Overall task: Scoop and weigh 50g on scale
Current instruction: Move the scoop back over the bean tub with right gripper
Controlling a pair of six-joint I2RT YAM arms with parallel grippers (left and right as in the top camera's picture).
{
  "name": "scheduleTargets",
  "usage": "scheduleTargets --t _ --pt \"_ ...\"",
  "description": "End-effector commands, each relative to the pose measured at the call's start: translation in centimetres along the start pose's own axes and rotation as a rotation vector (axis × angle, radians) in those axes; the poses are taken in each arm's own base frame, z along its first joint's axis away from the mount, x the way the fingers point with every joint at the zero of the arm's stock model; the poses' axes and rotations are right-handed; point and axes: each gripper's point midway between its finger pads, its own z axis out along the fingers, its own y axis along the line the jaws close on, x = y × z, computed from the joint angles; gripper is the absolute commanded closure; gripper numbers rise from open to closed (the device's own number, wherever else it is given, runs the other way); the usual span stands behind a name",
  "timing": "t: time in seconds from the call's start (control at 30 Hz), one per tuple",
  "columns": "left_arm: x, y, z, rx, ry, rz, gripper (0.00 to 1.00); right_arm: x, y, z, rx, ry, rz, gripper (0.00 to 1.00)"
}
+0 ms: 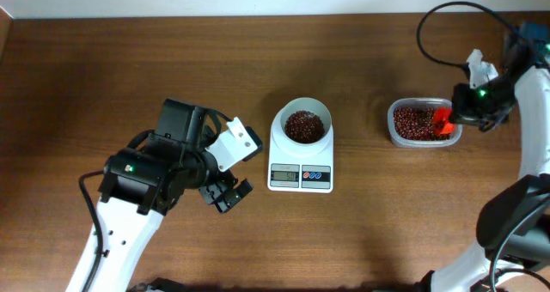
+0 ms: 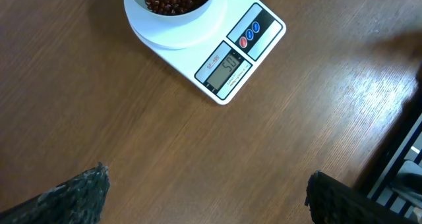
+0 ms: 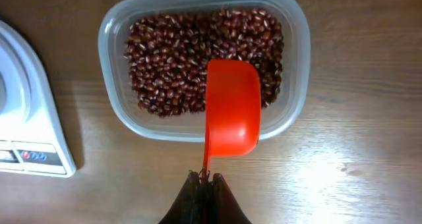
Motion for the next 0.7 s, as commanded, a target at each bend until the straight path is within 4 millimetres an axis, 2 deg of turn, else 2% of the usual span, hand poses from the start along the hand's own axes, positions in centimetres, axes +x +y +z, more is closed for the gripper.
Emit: scheduleTargets --t 0.0,0.17,0.37,0.43,0.47,0.57,0.6,0.63,0.67 --pt "-0.4 0.2 -0.5 -0.011 -0.018 0.016 0.01 -0.6 -0.6 -0.5 0.184 0.005 -0.046 0.96" --pt "-0.4 0.2 -0.5 -0.011 -0.018 0.016 0.01 -1.1 0.4 -0.9 0.393 0.016 -0.167 0.96" --pt "-0.4 0.2 -0.5 -0.011 -0.018 0.016 0.01 -2.3 1.3 -1.4 0.426 -0.034 -0.196 0.96" --pt "-0.4 0.2 -0.5 -0.011 -0.018 0.016 0.01 -3.1 1.5 -2.4 0.420 -0.082 -0.143 0.96" --pt "-0.4 0.2 -0.5 -0.011 -0.018 0.016 0.01 -3.8 1.9 -3.4 0.402 -0.120 -0.125 0.96" --pt "-0.4 0.2 -0.5 -0.011 -0.018 0.016 0.01 -5.4 3.5 -8.2 0.351 -0.263 -0.120 0.96" --pt "-0.4 0.2 -0.5 -0.011 -0.018 0.016 0.01 -5.6 3.7 -10.2 0.352 -0.306 -0.119 0.96" --pt "-0.4 0.2 -0.5 -0.011 -0.018 0.016 0.01 -5.2 3.9 -13.3 0.352 -0.359 -0.110 0.96" --pt "-0.4 0.2 -0.5 -0.011 -0.018 0.016 0.01 -4.5 3.9 -14.8 0.353 -0.378 -0.106 0.96"
